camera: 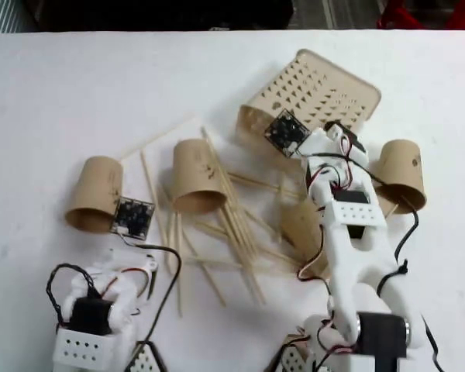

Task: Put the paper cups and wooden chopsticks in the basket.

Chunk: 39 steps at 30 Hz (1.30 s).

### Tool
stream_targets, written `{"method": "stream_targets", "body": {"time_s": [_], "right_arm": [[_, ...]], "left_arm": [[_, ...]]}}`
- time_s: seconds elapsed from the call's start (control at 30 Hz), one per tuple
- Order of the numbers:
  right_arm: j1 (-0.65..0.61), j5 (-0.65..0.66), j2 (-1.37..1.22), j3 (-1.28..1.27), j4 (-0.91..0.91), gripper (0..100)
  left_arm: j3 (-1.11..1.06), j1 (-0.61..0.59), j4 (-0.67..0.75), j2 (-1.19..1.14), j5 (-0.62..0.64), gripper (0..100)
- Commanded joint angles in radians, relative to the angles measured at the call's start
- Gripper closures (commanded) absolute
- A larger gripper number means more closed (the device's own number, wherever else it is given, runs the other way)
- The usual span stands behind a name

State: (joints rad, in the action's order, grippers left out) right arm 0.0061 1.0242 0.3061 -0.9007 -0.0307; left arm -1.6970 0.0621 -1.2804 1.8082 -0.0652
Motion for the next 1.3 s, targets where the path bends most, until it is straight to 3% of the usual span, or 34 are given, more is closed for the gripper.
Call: {"method": "stream_targets", "body": {"time_s": [0.0, 0.47, 1.27], "right_arm": [[0.002, 0.002, 0.105, 0.02, -0.039, 97.8], [-0.019, -0.161, 0.189, 0.404, -0.542, 97.8], [-0.179, -0.153, 0.189, 0.684, -1.093, 97.8]], "left_arm": [[0.005, 0.005, -0.005, 0.01, -0.008, 98], [0.005, 0.005, -0.005, 0.01, -0.008, 98], [0.005, 0.005, -0.005, 0.01, -0.008, 98]]}}
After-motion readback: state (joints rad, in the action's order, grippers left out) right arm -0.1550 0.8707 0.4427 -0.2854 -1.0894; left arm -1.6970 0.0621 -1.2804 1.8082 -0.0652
